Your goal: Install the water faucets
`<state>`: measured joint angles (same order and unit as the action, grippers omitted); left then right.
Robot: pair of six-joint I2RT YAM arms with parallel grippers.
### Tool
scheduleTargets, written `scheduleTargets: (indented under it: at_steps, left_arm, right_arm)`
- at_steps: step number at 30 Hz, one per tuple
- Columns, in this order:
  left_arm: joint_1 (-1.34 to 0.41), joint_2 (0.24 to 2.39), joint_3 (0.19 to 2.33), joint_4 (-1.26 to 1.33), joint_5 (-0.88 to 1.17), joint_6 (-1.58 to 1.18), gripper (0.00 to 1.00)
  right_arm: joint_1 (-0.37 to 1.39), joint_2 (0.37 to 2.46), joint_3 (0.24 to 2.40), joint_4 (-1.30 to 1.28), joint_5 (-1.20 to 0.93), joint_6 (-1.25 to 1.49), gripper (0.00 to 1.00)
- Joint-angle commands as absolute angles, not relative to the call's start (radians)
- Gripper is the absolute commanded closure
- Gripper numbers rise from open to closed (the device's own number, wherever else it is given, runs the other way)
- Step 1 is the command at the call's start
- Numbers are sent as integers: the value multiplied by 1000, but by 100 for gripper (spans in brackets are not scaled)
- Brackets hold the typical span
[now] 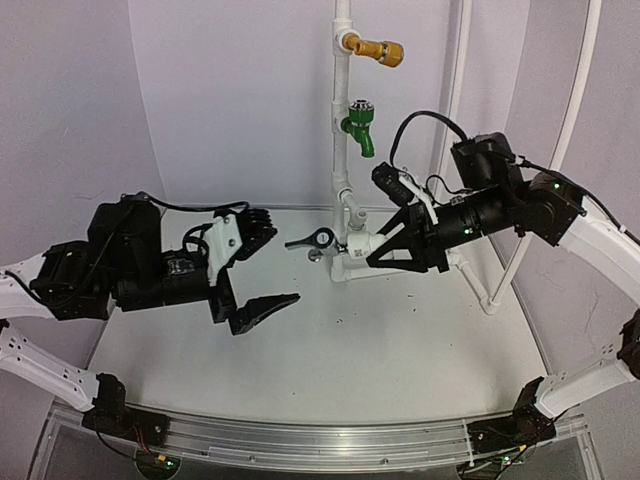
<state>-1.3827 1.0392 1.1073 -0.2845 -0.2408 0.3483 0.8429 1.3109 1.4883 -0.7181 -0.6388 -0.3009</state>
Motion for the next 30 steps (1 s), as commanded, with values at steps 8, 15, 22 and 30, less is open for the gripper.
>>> scheduleTargets:
  at_steps: [8,15,22,30]
  left_arm:
    - [-1386,1248,1286,-395,-270,450,21]
    - [-1387,1309,1302,-353,-295,479,32]
    - [-1386,1358,1315,-340,-284,497,51]
    - [-1385,1394,1297,-295,-275,483,74]
  right_arm:
    - [844,1362,1511,-819,-662,-392,100]
    - [846,1393,1538,-865,-680,-431,100]
    - [851,1400,1557,-871,-703,-433,100]
    - [862,1396,1549,-883,-696,-451,100]
